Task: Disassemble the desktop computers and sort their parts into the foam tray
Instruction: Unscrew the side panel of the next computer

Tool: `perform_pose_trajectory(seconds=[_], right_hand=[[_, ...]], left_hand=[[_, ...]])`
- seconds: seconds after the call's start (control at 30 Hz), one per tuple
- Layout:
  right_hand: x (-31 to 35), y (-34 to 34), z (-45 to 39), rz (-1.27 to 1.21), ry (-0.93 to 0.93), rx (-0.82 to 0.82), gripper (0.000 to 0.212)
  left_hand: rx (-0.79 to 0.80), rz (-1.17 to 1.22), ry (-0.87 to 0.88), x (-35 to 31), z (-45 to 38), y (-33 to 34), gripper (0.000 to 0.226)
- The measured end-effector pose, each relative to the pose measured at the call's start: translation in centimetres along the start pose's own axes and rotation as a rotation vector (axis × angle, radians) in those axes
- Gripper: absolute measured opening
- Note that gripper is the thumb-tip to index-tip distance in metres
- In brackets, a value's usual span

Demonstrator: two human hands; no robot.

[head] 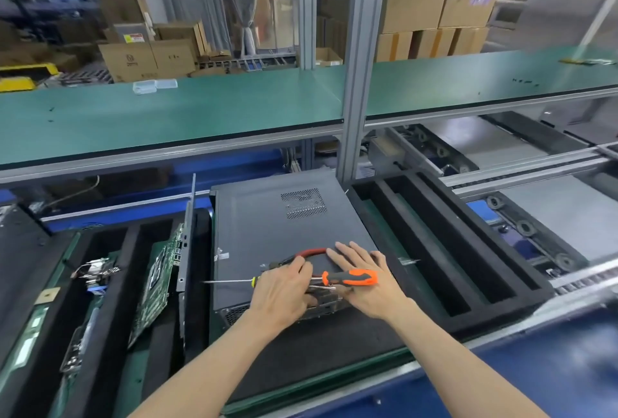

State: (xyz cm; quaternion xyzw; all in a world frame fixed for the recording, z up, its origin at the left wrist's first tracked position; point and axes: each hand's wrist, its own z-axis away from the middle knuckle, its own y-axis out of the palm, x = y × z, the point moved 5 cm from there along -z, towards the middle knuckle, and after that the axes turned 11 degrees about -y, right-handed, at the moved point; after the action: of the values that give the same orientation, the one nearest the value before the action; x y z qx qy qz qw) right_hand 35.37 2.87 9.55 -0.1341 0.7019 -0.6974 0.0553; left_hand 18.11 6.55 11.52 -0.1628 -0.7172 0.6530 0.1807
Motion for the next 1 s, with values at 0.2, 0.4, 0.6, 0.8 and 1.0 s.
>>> perform_pose_trajectory(seconds=[0.2,0.4,0.6,0.8,1.0], right_hand=[[4.0,1.9,-2.8,0.041,-0.107,0.068,0.073],[8.4,2.4,-4.2,0.063,-0.125,0.09,0.083],[13.1,2.3,-6.5,0.028,-0.149,0.132,0.083],[16.9,3.4,-9.1,0.02,-0.168,0.129,0.081],[17.5,4.3,-11.3,0.025,-0.146,0.16,0.077]], left_hand=[[0.074,-0.045,-0.09,6.4,1.7,1.4,0.085],[0.106,-0.083,-0.112,10.7,3.1,1.5,0.086],[0.119,-0.136,-0.164,15.4,4.4,1.6,0.085],[0.125,-0.153,-0.223,20.0,5.6,1.9,0.086],[0.133,-0.139,-0.243,21.9,4.9,2.1,0.087]])
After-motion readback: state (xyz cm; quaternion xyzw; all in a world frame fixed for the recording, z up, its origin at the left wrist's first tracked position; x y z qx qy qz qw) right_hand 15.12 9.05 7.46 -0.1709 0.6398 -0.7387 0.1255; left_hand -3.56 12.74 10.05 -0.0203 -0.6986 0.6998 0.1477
